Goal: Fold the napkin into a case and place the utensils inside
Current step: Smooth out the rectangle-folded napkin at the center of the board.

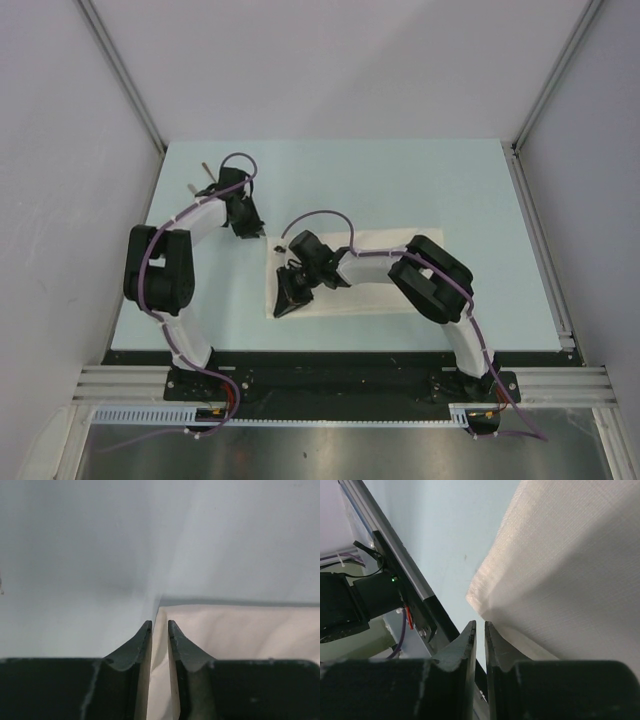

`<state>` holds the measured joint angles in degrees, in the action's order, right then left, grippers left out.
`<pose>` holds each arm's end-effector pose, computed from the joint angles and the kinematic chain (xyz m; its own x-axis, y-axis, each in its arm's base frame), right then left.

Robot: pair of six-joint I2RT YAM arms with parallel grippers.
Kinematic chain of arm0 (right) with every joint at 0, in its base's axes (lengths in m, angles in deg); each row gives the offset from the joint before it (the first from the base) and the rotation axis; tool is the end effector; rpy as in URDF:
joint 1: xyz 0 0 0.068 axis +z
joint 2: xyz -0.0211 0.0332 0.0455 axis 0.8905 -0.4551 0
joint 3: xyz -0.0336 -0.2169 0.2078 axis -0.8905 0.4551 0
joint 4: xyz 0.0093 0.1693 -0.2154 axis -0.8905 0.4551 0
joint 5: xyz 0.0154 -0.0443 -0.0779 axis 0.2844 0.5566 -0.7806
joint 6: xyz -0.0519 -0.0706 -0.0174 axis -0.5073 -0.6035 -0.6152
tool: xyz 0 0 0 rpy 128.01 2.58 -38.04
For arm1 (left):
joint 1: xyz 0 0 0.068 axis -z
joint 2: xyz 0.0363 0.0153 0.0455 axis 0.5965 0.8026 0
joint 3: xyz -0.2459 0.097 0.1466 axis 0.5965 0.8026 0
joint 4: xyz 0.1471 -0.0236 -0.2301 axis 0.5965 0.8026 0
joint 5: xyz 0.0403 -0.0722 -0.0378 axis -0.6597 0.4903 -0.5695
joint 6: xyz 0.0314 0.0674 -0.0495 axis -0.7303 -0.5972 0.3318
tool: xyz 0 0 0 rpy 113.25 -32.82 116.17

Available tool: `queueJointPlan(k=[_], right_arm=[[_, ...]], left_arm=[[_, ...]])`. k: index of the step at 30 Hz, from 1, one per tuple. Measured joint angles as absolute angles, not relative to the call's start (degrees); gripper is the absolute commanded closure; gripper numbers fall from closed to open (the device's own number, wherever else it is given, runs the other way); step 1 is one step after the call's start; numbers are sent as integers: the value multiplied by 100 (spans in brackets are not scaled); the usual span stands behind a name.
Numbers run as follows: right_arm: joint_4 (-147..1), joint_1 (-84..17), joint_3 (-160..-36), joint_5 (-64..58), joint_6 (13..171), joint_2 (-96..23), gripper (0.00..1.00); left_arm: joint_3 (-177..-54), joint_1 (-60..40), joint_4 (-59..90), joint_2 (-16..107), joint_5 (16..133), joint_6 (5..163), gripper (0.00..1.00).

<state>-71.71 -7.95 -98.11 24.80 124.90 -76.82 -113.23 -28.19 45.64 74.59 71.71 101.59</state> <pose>0.2438 0.4275 0.1154 -0.8981 -0.3698 -0.2381 -0.4108 0.5120 0.7544 0.4061 -0.0679 0.1656 -0.8564 -0.3668 -0.3634 -0.2640 0.9159 -0.3024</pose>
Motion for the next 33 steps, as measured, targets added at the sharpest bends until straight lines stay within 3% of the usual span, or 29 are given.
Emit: queueJointPlan(k=[1, 5, 7, 9, 12, 16, 21, 28, 31, 33], right_arm=[[-7195, -782, -9800, 2489, 12516, -7682, 85], [-7257, -777, -9785, 2570, 12542, -7680, 85], [-7239, -804, -9719, 2579, 12536, -7606, 79], [-7049, -867, -9523, 2511, 12505, -7315, 66], [-6634, -1103, -9153, 2288, 12407, -6458, 57], [-6192, -1925, -8530, 1822, 12293, -4955, 56], [-5534, -3392, -7542, 773, 12206, -3814, 61], [-4420, -5297, -6078, -154, 12077, -2717, 70], [-4098, -5750, -5977, -411, 12077, -2424, 66], [-3974, -5929, -5931, -578, 12131, -2249, 55]], left_arm=[[-11354, -2819, 4569, 7448, 7134, 10152, 61], [-11330, -2817, 4652, 7225, 7060, 10117, 51], [-11094, -2791, 4632, 6805, 7045, 10115, 54], [-10637, -2756, 4599, 6106, 7073, 10119, 58], [-9865, -2599, 4529, 4945, 7189, 10185, 69], [-8947, -1912, 4409, 3913, 7451, 10410, 81], [-8171, -1086, 4335, 3885, 7495, 10777, 87], [-7738, -1010, 4256, 3946, 7390, 10998, 89], [-7653, -924, 4365, 3937, 7228, 11131, 81], [-7642, -809, 4503, 3843, 7023, 11249, 74]])
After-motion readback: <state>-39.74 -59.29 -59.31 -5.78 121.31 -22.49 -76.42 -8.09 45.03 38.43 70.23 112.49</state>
